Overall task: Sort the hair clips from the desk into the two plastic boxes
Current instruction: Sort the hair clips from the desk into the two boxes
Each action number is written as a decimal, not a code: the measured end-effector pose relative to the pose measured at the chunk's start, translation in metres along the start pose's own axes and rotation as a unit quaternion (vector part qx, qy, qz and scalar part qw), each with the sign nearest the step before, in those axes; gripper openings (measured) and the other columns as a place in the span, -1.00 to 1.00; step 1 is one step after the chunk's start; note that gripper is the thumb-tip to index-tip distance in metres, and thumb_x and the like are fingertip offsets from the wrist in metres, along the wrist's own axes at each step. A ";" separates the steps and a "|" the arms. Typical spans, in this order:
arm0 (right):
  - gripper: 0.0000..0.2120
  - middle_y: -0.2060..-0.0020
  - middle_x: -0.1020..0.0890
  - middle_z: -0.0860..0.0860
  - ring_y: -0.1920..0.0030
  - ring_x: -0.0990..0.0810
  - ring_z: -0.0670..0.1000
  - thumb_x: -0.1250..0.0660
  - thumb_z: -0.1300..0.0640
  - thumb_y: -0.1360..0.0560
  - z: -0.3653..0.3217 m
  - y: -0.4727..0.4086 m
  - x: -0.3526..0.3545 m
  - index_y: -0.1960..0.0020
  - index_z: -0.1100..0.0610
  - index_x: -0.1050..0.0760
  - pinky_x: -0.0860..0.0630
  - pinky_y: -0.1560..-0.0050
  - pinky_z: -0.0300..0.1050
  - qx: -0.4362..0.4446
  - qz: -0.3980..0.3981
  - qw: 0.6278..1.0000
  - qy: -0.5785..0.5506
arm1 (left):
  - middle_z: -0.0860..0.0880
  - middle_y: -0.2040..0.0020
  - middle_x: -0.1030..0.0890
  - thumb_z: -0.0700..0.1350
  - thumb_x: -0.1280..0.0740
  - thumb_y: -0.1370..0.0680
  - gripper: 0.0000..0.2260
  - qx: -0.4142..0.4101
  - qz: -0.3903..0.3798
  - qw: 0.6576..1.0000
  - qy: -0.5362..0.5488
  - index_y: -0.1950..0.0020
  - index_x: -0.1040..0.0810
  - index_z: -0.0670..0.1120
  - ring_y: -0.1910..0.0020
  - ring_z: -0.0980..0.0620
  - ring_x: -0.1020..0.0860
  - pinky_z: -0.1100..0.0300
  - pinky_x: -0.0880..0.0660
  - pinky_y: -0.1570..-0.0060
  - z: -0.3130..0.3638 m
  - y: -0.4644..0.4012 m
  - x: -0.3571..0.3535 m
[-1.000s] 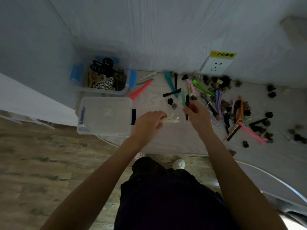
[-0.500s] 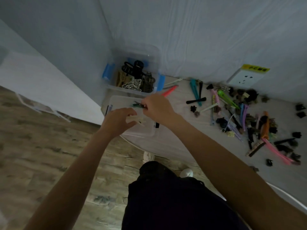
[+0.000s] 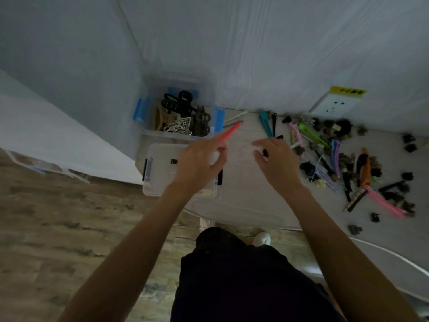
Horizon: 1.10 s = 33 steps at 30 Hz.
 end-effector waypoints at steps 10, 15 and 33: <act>-0.66 0.15 -0.66 0.23 0.10 -0.62 0.27 -0.35 0.53 -0.18 0.102 -0.027 -0.034 0.10 0.27 -0.61 -0.56 0.09 0.06 -0.005 -0.081 0.984 0.158 | -0.11 -0.51 -0.09 -0.17 -0.26 -0.52 -0.39 0.194 -0.298 0.928 -0.114 -0.49 -0.04 0.00 -0.47 -0.18 -0.12 -0.13 -0.26 -0.37 -0.032 -0.046 -0.155; -0.82 0.38 -0.61 0.09 0.27 -0.61 0.16 -0.52 0.32 -0.18 0.124 -0.028 -0.035 0.29 0.12 -0.59 -0.54 0.18 -0.08 0.010 -0.101 0.966 0.238 | -0.16 -0.42 -0.24 -0.25 -0.24 -0.52 -0.40 0.202 -0.293 0.927 -0.119 -0.49 -0.07 0.02 -0.35 -0.18 -0.28 -0.11 -0.36 -0.23 -0.045 -0.046 -0.165; -0.51 -0.28 -0.39 0.15 -0.26 -0.34 0.18 -0.31 0.10 -0.48 0.107 -0.074 -0.058 -0.34 0.15 -0.26 -0.30 -0.27 -0.02 -0.057 -0.166 0.977 0.123 | -0.21 -0.29 -0.39 -0.19 -0.17 -0.58 -0.59 0.139 -0.223 0.949 -0.173 -0.42 -0.21 -0.17 -0.25 -0.17 -0.37 0.02 -0.36 -0.19 -0.046 -0.089 -0.180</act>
Point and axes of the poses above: each hand's wrist, its own y-axis away from the middle knuckle, its own x-axis out of the back of the hand, z = x × y, the point moved 9 cm from there along -y, towards the middle knuckle
